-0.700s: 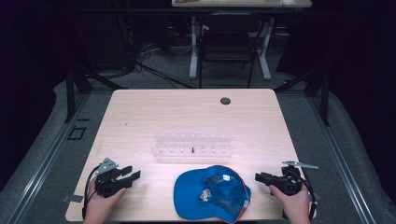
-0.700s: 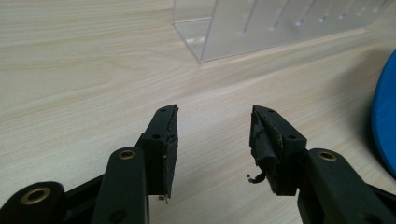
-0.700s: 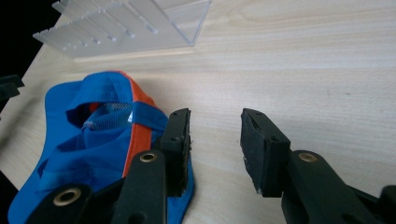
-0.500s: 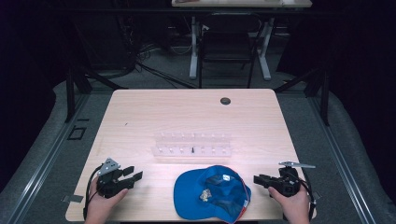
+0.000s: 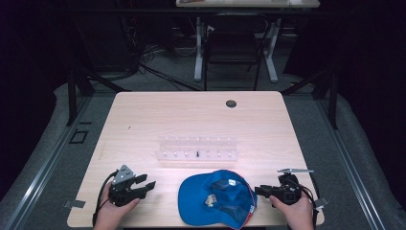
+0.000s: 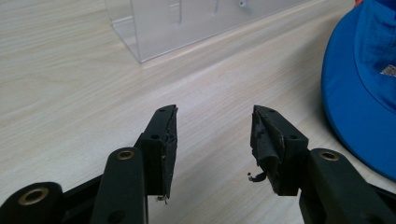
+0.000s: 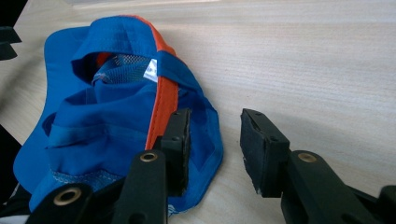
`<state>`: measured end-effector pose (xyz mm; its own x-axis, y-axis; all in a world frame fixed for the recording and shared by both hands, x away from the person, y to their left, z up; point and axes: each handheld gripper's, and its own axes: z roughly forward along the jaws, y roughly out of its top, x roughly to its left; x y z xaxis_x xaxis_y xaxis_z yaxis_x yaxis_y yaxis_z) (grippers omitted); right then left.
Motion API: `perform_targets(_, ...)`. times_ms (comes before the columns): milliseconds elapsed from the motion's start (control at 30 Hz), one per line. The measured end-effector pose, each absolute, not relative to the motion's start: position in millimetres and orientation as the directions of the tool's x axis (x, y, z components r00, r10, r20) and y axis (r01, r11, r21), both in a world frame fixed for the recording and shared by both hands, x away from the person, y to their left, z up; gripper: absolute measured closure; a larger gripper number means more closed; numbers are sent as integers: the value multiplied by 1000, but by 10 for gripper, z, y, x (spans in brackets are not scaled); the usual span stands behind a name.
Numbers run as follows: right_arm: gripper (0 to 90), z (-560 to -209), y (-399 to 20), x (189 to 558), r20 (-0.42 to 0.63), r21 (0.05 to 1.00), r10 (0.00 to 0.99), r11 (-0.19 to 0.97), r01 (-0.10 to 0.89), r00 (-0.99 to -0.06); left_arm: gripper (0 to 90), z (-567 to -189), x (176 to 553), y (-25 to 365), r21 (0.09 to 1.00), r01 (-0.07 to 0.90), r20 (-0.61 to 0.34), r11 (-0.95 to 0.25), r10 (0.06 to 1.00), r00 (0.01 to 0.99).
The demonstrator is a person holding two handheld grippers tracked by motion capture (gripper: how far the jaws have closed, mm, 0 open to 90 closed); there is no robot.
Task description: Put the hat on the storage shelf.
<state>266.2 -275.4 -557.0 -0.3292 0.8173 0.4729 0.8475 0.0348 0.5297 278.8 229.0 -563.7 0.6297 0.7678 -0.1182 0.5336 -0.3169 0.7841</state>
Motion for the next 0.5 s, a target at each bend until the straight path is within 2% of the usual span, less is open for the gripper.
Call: perform_targets(500,591,-5628,-2637,2656,438,501,827,101,860,-352,521,-5655,2797,2242,769,539,-112,-344,757,643)
